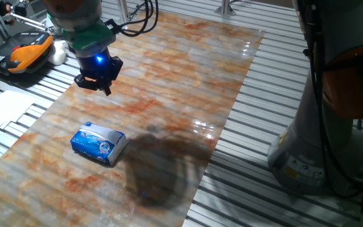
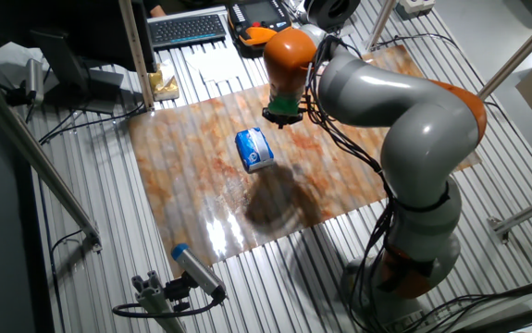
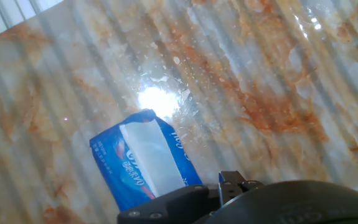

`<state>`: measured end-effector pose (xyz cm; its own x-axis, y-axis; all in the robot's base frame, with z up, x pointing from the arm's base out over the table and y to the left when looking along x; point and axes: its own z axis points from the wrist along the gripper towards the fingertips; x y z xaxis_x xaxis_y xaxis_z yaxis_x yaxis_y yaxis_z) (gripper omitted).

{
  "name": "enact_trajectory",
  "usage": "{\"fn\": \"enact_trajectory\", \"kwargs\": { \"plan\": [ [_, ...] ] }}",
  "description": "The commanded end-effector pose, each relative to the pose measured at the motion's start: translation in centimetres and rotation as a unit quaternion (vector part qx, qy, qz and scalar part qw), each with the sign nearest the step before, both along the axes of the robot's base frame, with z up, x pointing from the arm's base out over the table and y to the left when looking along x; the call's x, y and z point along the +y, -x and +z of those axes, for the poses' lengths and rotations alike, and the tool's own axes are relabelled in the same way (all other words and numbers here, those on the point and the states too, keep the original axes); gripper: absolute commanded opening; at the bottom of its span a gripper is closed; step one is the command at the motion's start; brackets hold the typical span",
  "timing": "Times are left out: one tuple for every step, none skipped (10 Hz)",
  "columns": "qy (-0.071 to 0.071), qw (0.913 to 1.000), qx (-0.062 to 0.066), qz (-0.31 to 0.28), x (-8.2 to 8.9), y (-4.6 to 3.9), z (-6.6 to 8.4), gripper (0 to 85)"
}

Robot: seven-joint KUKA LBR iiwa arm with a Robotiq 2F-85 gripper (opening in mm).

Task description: Pull out a napkin

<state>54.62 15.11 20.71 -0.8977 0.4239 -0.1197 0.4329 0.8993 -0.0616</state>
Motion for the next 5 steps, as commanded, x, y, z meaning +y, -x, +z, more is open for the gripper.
{"fn": "enact_trajectory", "kwargs": {
  "plan": [
    [0.0, 1.0, -0.001, -0.002, 0.02, -0.08, -0.08, 0.0],
    [0.0, 1.0, -0.002, -0.002, 0.02, -0.17, -0.2, 0.0],
    [0.004, 1.0, -0.002, -0.003, 0.03, -0.22, -0.28, 0.0],
    [0.005, 1.0, -0.002, -0.003, 0.05, -0.18, -0.26, 0.0],
    [0.005, 1.0, -0.002, -0.004, 0.1, -0.07, -0.26, 0.0]
  ]
}}
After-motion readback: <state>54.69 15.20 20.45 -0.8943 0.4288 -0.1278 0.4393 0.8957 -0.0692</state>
